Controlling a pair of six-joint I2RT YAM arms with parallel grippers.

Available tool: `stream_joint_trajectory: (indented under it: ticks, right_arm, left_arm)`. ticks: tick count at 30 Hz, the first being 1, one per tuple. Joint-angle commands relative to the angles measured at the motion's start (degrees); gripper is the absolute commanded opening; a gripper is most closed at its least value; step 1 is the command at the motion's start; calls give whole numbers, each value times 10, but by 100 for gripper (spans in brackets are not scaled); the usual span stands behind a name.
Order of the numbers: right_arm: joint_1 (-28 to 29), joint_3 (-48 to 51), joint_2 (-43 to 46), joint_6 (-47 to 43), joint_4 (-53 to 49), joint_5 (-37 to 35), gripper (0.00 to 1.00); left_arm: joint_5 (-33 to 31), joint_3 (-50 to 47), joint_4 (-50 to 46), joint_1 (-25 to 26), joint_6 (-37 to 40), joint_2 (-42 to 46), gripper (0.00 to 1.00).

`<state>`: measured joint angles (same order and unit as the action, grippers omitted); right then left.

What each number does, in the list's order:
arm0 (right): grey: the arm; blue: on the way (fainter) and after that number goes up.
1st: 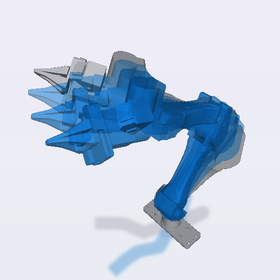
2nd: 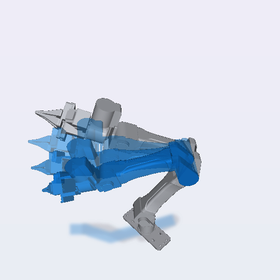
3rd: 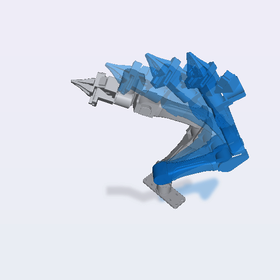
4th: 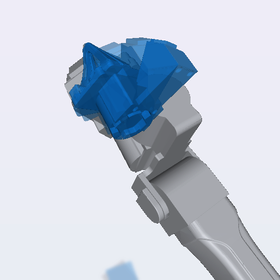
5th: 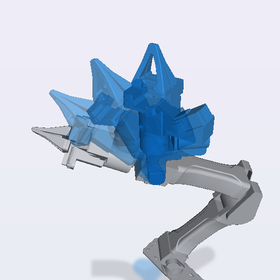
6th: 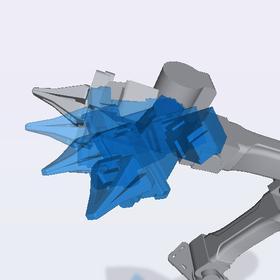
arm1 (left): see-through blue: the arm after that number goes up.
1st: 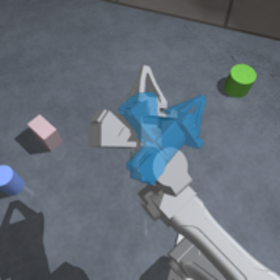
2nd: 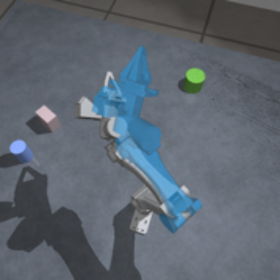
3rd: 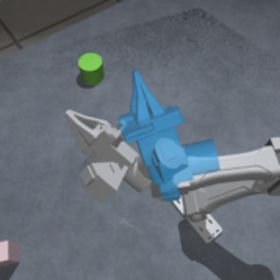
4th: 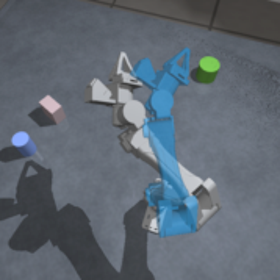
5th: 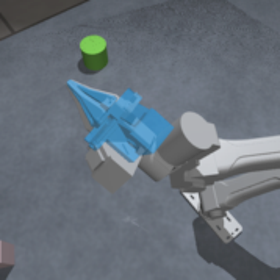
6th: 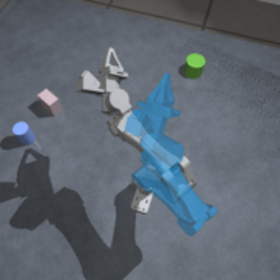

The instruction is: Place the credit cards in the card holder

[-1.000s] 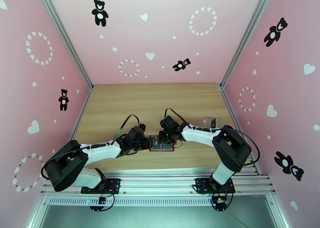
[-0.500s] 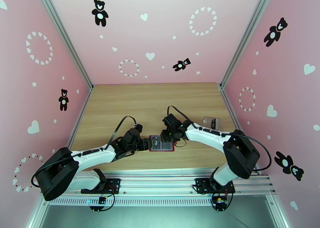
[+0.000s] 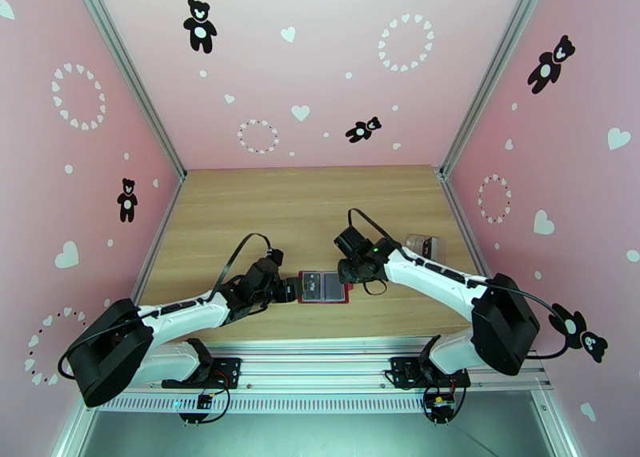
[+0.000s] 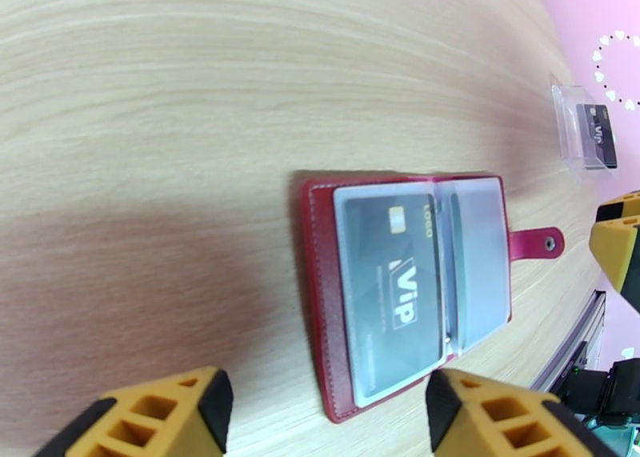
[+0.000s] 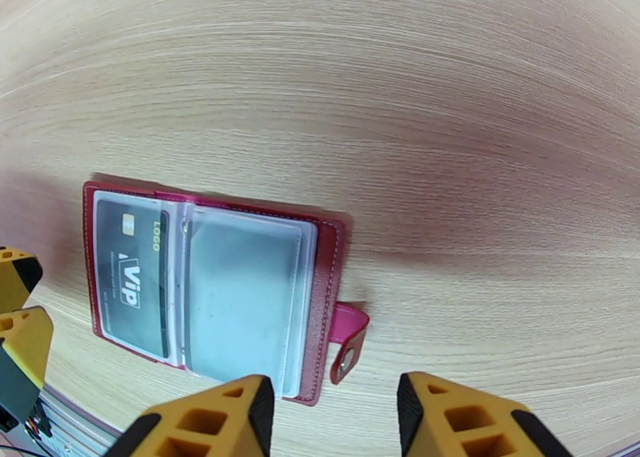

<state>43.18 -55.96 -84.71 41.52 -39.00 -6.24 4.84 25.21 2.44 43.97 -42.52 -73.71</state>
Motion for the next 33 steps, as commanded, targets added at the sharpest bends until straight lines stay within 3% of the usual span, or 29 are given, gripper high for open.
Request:
stream_joint_trajectory:
  ticks: [1,11,33]
  right_arm:
    - [-1,-2,-23,-5,-9,17,44]
    - [-1,15,-32,-2,3,28,31]
    - [-1,27,-51,-1,18,26,19]
  left_arm:
    - [-3,2,-10,-1,-1,-14,68]
    - [6,9,-1,-1,-4,-41,68]
    - [3,14,-7,-1,-2,-45,67]
